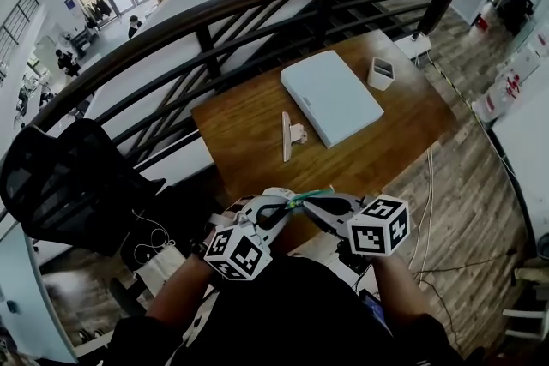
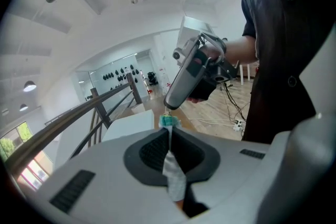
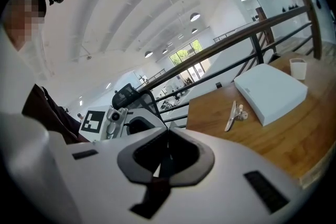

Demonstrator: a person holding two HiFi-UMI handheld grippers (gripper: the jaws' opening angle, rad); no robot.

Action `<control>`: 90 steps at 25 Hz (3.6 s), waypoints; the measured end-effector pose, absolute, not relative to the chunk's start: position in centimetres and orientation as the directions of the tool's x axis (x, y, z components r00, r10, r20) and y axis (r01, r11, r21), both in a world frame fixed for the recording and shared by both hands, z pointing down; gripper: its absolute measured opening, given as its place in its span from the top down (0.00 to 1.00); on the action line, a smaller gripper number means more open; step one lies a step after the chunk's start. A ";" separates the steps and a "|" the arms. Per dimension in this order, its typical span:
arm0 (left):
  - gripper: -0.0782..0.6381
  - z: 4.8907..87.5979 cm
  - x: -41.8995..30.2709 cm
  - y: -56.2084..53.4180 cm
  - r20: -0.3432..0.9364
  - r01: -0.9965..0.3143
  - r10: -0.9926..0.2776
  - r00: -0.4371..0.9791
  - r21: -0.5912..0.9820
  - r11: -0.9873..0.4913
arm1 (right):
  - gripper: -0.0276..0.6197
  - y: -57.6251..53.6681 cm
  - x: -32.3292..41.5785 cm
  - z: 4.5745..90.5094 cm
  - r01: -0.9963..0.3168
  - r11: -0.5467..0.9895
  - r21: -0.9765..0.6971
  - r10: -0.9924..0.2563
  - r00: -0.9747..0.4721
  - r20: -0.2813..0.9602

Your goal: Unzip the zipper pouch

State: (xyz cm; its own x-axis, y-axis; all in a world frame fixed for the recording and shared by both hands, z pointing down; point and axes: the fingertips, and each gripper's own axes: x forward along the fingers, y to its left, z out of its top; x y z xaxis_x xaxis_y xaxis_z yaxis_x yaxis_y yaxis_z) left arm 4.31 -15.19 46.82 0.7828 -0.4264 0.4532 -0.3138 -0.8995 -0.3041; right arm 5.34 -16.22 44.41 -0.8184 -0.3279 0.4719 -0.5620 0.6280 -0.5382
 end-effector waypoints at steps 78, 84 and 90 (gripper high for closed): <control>0.57 45.3 -2.1 -25.8 0.271 -0.642 -0.609 0.745 0.043 -0.766 | 0.86 -25.4 18.4 45.6 -0.909 0.399 -0.121 -0.766 -0.403 0.502; 0.75 41.7 -3.5 -26.4 0.189 -0.724 -0.708 0.681 0.026 -0.689 | 0.96 -25.3 19.6 42.1 -0.922 0.376 -0.097 -0.853 -0.385 0.353; 0.85 38.6 -5.3 -26.0 0.086 -0.778 -0.773 0.628 0.052 -0.626 | 0.97 -24.3 21.1 38.9 -0.931 0.351 -0.096 -0.914 -0.364 0.178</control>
